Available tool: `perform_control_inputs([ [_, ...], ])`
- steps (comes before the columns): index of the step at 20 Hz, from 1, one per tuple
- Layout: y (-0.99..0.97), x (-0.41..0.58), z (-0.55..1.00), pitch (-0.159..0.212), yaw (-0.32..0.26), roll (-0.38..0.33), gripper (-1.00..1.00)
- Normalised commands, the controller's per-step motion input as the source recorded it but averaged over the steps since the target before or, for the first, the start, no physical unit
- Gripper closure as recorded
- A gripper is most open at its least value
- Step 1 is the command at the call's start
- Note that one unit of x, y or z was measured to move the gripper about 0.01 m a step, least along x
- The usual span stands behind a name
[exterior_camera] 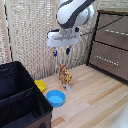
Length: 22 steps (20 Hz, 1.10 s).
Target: Move your gripper towards the bottom drawer handle. Grasp the handle gently with your gripper. Apply gentle outward force to slide the bottom drawer open.
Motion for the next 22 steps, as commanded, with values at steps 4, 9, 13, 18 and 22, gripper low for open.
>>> perform_control_inputs([
  [4,0.07,-0.049,0.00,0.007,0.183,-0.253,-1.00],
  [9,-0.12,-0.044,-0.03,0.000,0.213,-0.316,-1.00],
  [13,-0.12,-0.040,-0.04,0.000,0.210,-0.318,-1.00],
  [18,-0.14,-0.042,-0.03,-0.013,0.202,-0.325,-1.00],
  [22,-0.19,-0.066,-0.01,-0.010,0.167,-0.355,-1.00],
])
